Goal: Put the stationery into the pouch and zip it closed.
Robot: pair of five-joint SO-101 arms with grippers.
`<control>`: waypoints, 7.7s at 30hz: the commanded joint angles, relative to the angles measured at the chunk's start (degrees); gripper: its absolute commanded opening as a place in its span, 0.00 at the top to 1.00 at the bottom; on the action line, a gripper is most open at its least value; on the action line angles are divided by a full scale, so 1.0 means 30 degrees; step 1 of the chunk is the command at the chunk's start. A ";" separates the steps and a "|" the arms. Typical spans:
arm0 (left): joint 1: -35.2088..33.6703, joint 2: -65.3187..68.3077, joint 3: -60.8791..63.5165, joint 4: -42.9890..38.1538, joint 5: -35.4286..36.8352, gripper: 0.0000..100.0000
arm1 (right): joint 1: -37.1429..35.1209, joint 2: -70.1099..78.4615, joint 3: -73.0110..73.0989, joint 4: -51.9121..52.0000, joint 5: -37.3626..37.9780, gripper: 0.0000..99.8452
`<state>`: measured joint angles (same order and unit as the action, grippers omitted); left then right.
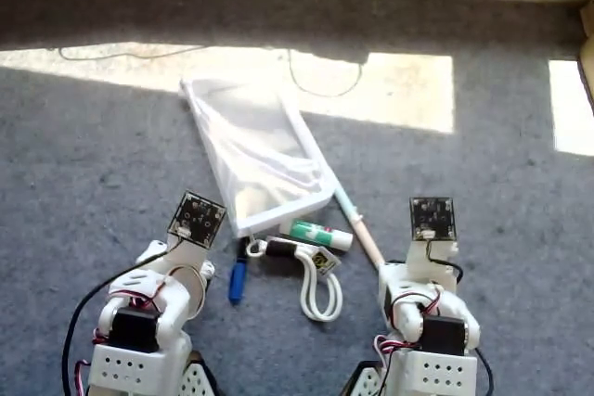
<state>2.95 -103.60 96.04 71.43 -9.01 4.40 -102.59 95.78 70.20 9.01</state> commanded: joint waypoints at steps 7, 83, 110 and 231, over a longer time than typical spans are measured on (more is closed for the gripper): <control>-0.0132 0.0015 0.0396 -0.0352 0.0117 0.99 | 0.0249 -0.0249 0.2300 0.0103 -0.0059 0.98; -0.0132 0.0015 0.0396 -0.0352 0.0117 0.99 | -0.1568 -0.0015 -0.8249 -0.0337 0.0029 0.97; -0.0132 0.0015 0.0396 -0.0352 0.0117 0.99 | -0.6256 1.1912 -1.6454 0.2505 0.0674 0.97; -1.1473 -0.0132 0.0366 -0.2051 -0.2286 0.99 | -1.6806 2.9377 -1.9297 -0.4293 0.2667 0.80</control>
<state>-32.40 -103.43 96.04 65.63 -15.43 -47.30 -14.33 41.10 58.42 16.66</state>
